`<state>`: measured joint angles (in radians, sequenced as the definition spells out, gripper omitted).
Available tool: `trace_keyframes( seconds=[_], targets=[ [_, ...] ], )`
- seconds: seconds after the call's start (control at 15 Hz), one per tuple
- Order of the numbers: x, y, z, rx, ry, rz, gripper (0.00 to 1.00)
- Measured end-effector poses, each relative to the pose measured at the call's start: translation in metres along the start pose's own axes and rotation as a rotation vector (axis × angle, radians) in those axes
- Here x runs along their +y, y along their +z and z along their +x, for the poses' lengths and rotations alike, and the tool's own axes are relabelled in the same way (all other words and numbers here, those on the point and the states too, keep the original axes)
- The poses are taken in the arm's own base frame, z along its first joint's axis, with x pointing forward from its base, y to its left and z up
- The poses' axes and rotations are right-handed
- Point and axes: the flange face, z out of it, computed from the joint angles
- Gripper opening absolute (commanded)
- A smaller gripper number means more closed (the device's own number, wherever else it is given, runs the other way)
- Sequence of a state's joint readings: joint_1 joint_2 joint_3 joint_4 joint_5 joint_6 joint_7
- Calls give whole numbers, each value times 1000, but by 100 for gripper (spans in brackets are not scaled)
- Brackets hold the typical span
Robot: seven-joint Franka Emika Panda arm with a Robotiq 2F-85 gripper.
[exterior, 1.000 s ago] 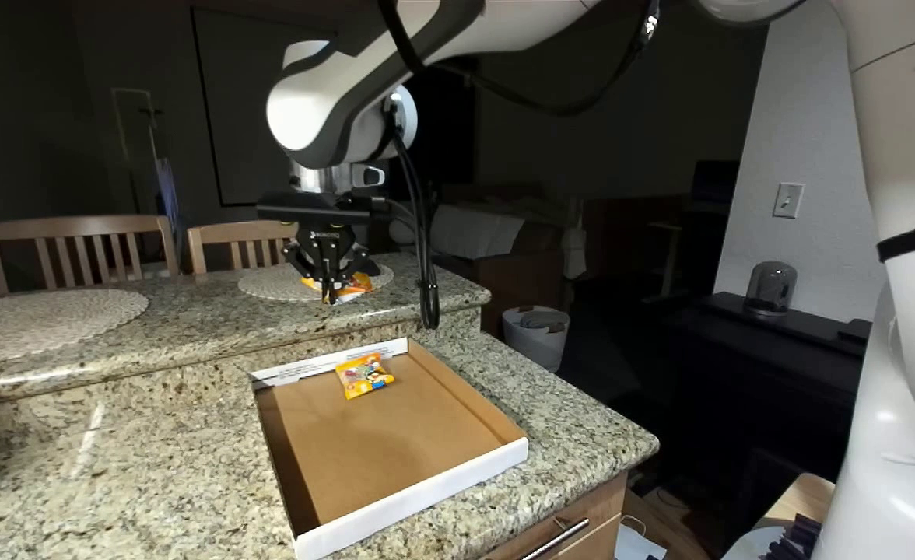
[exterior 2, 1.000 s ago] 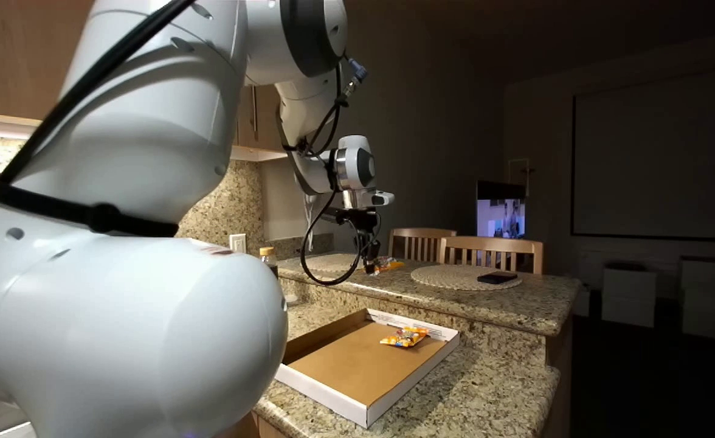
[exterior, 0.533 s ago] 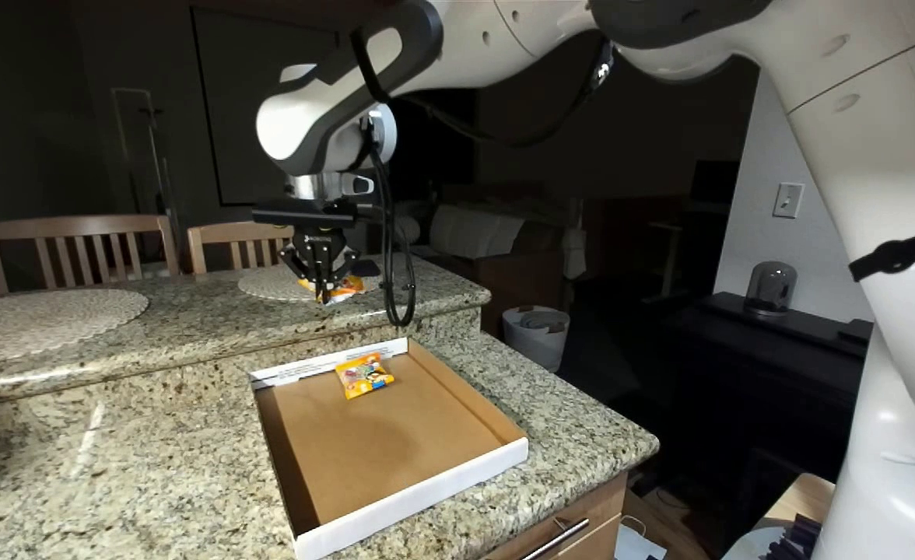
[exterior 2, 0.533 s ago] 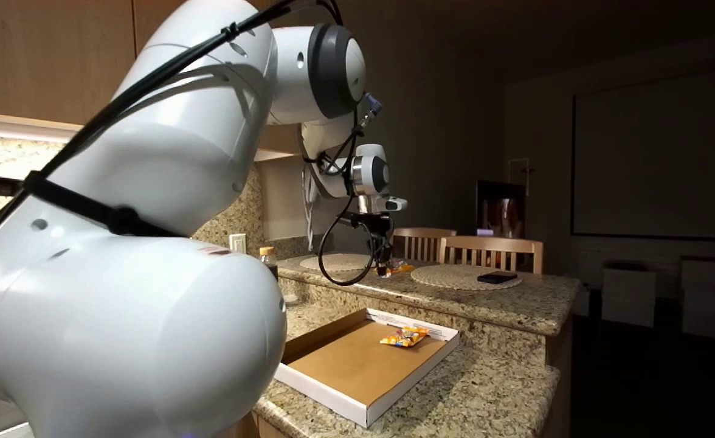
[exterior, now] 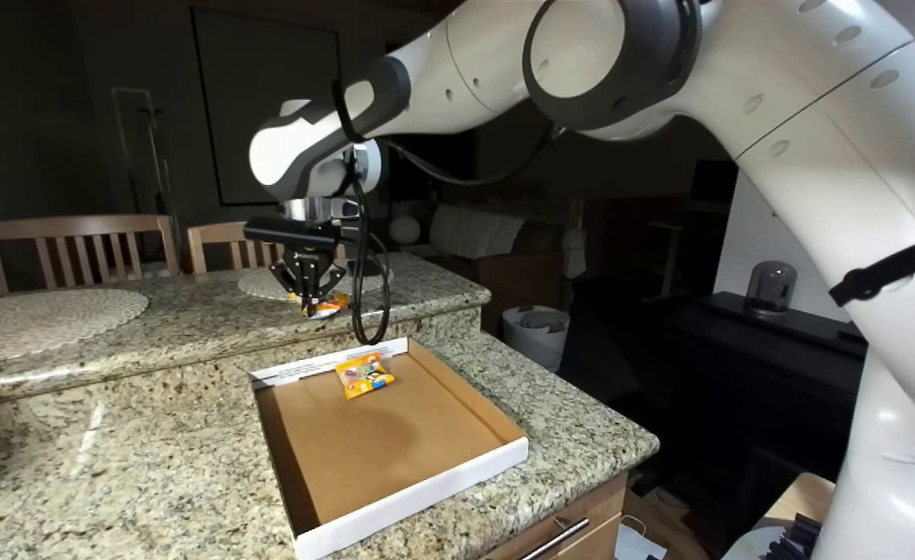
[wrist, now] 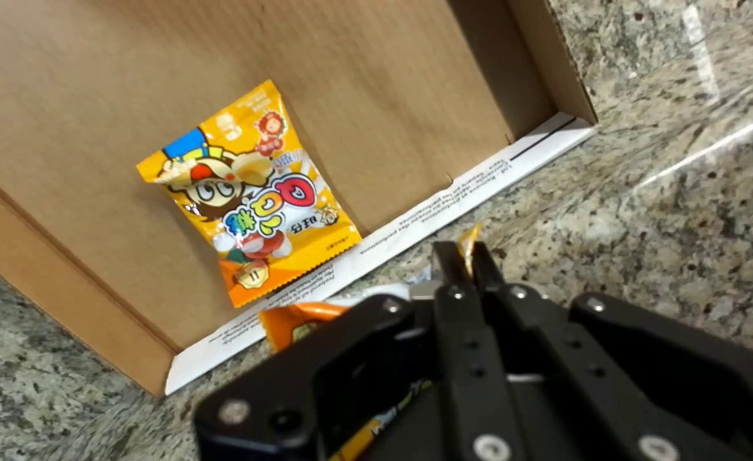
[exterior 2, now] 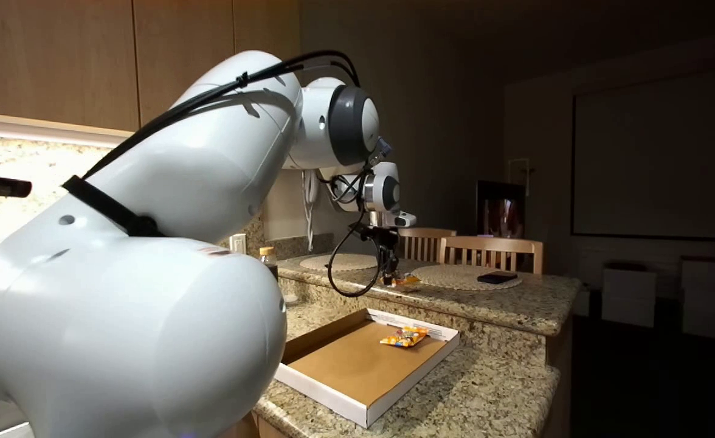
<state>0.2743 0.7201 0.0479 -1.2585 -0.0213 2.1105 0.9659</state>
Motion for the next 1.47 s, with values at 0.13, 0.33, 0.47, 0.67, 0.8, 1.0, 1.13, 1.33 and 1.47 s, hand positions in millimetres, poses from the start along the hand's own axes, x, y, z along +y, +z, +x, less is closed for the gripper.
trace_keyframes(
  seconds=[0.13,0.33,0.47,0.67,0.8,1.0,1.13,1.33,1.47],
  targets=[
    [-4,1,13,8,15,9,5],
    [-8,-1,28,1,34,10,30],
    [-11,0,32,-9,37,3,36],
    [-15,2,33,-22,40,0,55],
    [-15,2,37,-21,44,4,68],
    [-13,-2,44,-18,55,18,87],
    [-14,-9,46,-19,61,33,98],
    [-18,-24,40,-36,52,57,100],
    [-19,-25,28,-83,35,64,100]
  ],
)
